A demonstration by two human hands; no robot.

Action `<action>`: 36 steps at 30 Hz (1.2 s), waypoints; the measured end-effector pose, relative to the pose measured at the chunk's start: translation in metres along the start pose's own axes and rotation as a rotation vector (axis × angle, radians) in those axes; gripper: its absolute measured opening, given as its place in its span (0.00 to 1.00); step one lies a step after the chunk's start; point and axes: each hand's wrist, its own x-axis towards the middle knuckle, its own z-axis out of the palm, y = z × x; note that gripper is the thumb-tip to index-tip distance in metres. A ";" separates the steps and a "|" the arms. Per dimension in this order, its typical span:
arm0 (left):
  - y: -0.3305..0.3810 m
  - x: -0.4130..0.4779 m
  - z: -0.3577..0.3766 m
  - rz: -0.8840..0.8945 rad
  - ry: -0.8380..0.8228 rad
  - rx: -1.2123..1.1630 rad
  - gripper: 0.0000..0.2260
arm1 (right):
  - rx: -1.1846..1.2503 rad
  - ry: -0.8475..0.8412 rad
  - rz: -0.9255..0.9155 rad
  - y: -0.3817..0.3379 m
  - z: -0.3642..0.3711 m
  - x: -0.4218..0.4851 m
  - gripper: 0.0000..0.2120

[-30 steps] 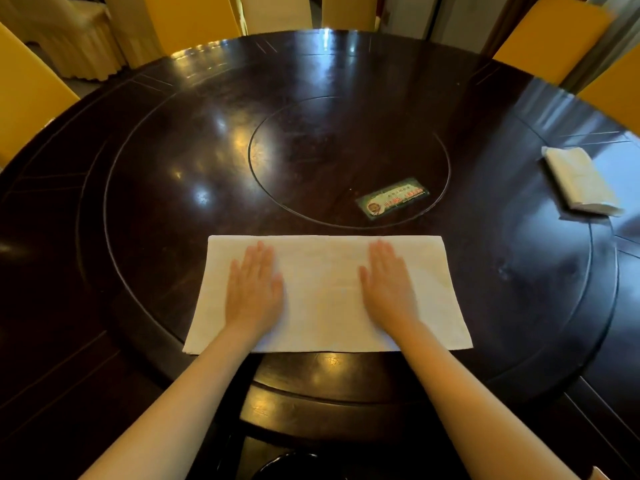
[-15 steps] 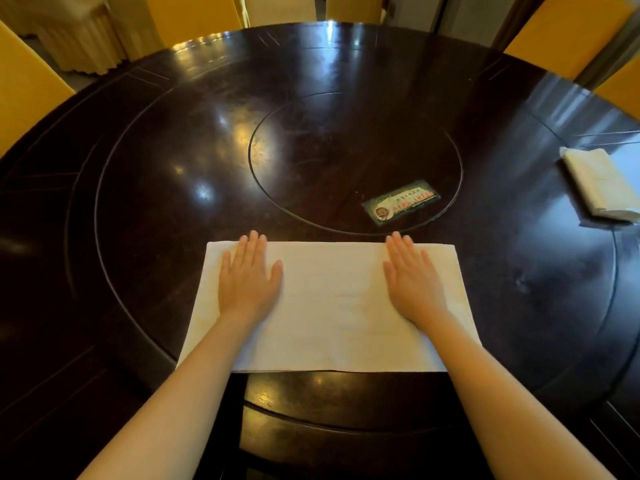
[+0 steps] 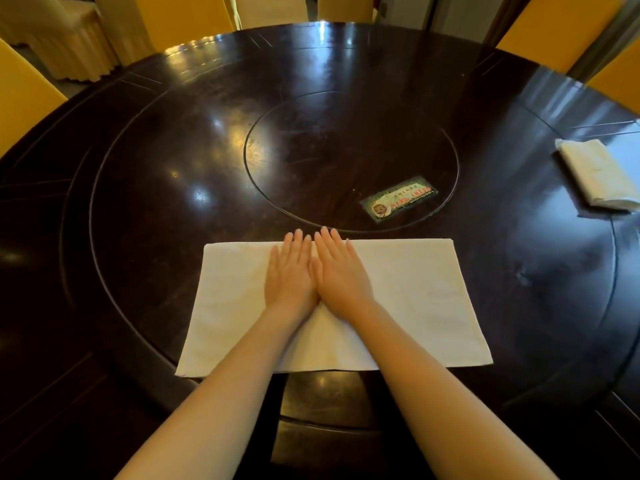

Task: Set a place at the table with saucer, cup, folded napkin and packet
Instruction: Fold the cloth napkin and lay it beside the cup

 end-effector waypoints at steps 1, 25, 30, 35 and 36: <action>-0.003 0.001 0.002 -0.012 -0.004 0.011 0.24 | -0.035 -0.027 0.002 0.000 0.005 0.000 0.24; -0.124 0.021 -0.056 0.058 0.133 0.393 0.13 | -0.507 0.043 0.229 0.138 -0.078 -0.025 0.14; -0.135 0.027 -0.068 -0.023 0.005 0.294 0.09 | -0.471 0.097 0.274 0.142 -0.083 -0.029 0.07; -0.143 0.011 -0.088 -0.028 0.014 0.015 0.05 | -0.280 0.305 0.314 0.138 -0.086 -0.042 0.08; -0.143 0.005 -0.092 -0.024 0.025 -0.008 0.04 | -0.265 0.331 0.305 0.138 -0.087 -0.046 0.08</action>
